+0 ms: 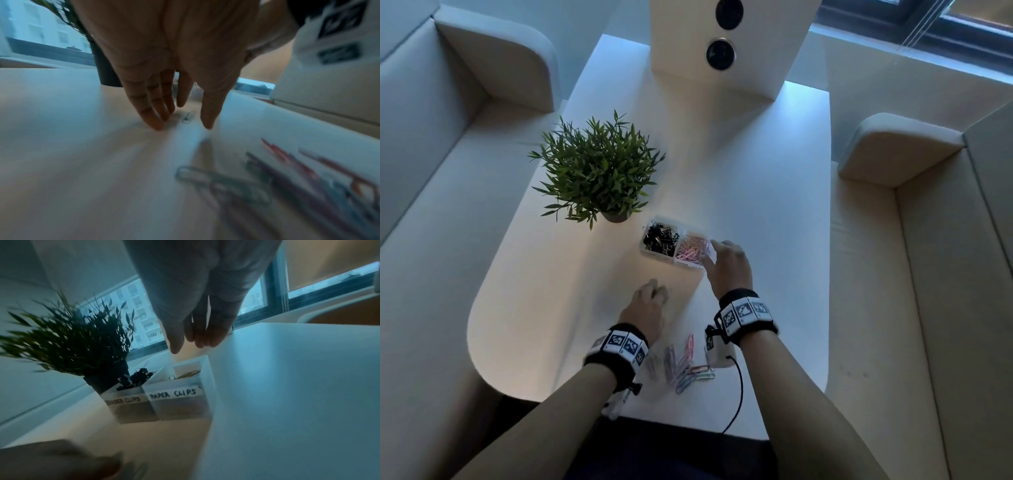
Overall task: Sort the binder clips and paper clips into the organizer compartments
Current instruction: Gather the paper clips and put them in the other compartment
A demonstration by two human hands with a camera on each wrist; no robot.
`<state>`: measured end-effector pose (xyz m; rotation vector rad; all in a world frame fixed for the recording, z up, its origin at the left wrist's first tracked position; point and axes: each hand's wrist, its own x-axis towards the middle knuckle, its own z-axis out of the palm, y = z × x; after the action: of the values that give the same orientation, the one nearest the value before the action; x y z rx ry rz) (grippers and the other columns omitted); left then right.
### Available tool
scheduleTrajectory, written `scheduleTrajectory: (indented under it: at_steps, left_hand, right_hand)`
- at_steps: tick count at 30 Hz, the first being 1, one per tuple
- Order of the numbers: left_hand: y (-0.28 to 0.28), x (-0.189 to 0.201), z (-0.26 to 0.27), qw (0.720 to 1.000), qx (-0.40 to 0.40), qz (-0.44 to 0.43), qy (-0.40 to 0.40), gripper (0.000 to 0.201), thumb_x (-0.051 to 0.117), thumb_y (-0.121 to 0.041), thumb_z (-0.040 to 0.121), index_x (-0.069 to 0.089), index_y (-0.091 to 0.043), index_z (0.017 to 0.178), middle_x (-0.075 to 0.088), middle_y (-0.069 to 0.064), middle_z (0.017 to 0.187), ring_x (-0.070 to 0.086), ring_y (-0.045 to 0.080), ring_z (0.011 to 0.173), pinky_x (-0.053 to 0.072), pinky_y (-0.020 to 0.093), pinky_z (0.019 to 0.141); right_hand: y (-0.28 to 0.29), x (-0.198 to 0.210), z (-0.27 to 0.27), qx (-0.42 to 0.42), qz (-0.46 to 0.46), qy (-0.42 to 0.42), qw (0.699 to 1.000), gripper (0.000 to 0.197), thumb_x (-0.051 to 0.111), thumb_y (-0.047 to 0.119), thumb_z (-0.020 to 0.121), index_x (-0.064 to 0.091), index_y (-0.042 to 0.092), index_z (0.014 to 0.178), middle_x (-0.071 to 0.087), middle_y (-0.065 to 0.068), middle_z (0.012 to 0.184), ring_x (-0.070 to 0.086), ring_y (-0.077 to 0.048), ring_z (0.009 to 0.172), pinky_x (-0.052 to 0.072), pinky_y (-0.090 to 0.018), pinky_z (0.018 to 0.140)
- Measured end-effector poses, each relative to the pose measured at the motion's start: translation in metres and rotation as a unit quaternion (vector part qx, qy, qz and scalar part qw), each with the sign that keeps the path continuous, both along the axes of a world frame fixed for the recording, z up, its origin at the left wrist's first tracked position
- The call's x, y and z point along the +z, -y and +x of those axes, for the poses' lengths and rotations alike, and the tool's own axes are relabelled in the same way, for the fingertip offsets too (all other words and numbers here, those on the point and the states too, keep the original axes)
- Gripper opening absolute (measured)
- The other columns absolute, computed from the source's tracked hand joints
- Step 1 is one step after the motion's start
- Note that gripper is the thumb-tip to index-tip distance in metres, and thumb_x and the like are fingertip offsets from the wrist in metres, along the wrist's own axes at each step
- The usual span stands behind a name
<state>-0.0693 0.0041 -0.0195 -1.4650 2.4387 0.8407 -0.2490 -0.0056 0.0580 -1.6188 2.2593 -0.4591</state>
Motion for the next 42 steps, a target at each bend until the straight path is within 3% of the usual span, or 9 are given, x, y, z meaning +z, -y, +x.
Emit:
scheduleTrajectory:
  at_steps: [5,8,13,20,28,35,37,40,42]
  left_hand:
    - [-0.002,0.010,0.001,0.997,-0.057,-0.054,-0.019,0.035,0.052,-0.005,0.084,0.049,-0.006,0.119,0.038,0.010,0.130,0.043,0.028,0.117,0.052,0.035,0.086]
    - [-0.014,0.024,0.021,0.999,-0.040,-0.006,0.004,0.079,0.060,-0.030,0.080,0.015,-0.019,0.144,0.026,0.011,0.145,0.039,0.031,0.122,0.049,0.039,0.092]
    - [-0.068,0.025,0.040,0.993,-0.026,0.090,0.066,0.129,0.069,-0.067,0.057,-0.018,-0.024,0.143,0.030,0.013,0.131,0.057,0.032,0.099,0.050,0.039,0.082]
    - [-0.059,0.011,0.006,0.997,0.022,0.073,-0.005,0.081,0.060,-0.023,0.080,0.012,-0.019,0.145,0.041,0.013,0.123,0.059,0.036,0.094,0.048,0.039,0.077]
    - [-0.022,0.016,0.029,0.988,0.066,0.010,-0.136,0.076,0.067,-0.021,0.074,0.031,-0.021,0.140,0.042,0.012,0.136,0.052,0.032,0.114,0.050,0.038,0.087]
    - [0.014,0.005,0.021,0.963,-0.250,-0.094,0.012,0.100,0.061,0.008,0.068,0.009,-0.029,0.144,-0.004,0.007,0.157,0.013,0.031,0.140,0.038,0.043,0.104]
    - [0.028,0.008,0.013,0.942,-0.316,-0.098,0.052,0.077,0.067,-0.007,0.072,0.028,-0.032,0.134,0.011,0.005,0.155,0.022,0.029,0.135,0.046,0.044,0.095]
    - [0.035,0.019,0.005,0.935,-0.333,-0.093,0.074,0.031,0.058,-0.018,0.083,0.055,-0.024,0.113,0.044,0.004,0.135,0.040,0.024,0.122,0.048,0.035,0.087]
    - [0.037,0.014,0.004,0.922,-0.360,-0.123,0.075,0.027,0.048,-0.023,0.089,0.061,-0.013,0.111,0.051,0.011,0.126,0.047,0.028,0.116,0.044,0.036,0.093]
  right_hand:
    - [-0.107,-0.027,0.012,0.068,0.180,0.028,0.981,0.057,0.061,0.028,0.083,0.039,0.026,0.135,0.049,-0.005,0.116,0.052,-0.026,0.105,0.049,-0.036,0.078]
    - [-0.164,-0.044,0.018,0.090,0.239,0.018,0.967,0.077,0.058,0.013,0.077,0.020,0.032,0.142,0.037,-0.004,0.123,0.046,-0.026,0.107,0.052,-0.035,0.072]
    - [-0.176,-0.063,0.046,0.073,0.220,0.032,0.972,0.090,0.066,0.029,0.073,0.014,0.018,0.146,0.031,-0.006,0.126,0.042,-0.026,0.106,0.050,-0.031,0.083]
    - [-0.117,-0.065,0.081,0.056,0.120,0.112,0.985,0.066,0.055,-0.002,0.079,0.034,0.020,0.138,0.046,-0.010,0.106,0.049,-0.027,0.091,0.051,-0.034,0.078]
    - [-0.104,-0.058,0.043,0.003,0.028,0.133,0.991,0.052,0.063,0.000,0.077,0.053,0.010,0.127,0.055,-0.007,0.115,0.052,-0.022,0.105,0.051,-0.034,0.089]
    - [-0.124,-0.054,0.083,-0.025,0.176,0.065,0.982,0.092,0.064,0.066,0.066,0.034,0.009,0.132,0.045,-0.007,0.115,0.047,-0.027,0.104,0.049,-0.036,0.085]
    - [-0.112,-0.057,0.102,-0.042,0.159,0.058,0.985,0.083,0.066,0.056,0.068,0.037,0.007,0.127,0.045,-0.009,0.111,0.046,-0.028,0.097,0.050,-0.036,0.082]
    - [-0.093,-0.062,0.113,-0.019,0.148,0.018,0.989,0.043,0.028,0.019,0.082,0.048,0.000,0.115,0.049,-0.015,0.102,0.045,-0.028,0.085,0.047,-0.033,0.074]
    - [-0.086,-0.066,0.110,-0.023,0.124,0.015,0.992,0.031,0.032,0.008,0.084,0.054,0.003,0.106,0.053,-0.014,0.097,0.048,-0.027,0.083,0.048,-0.032,0.067]
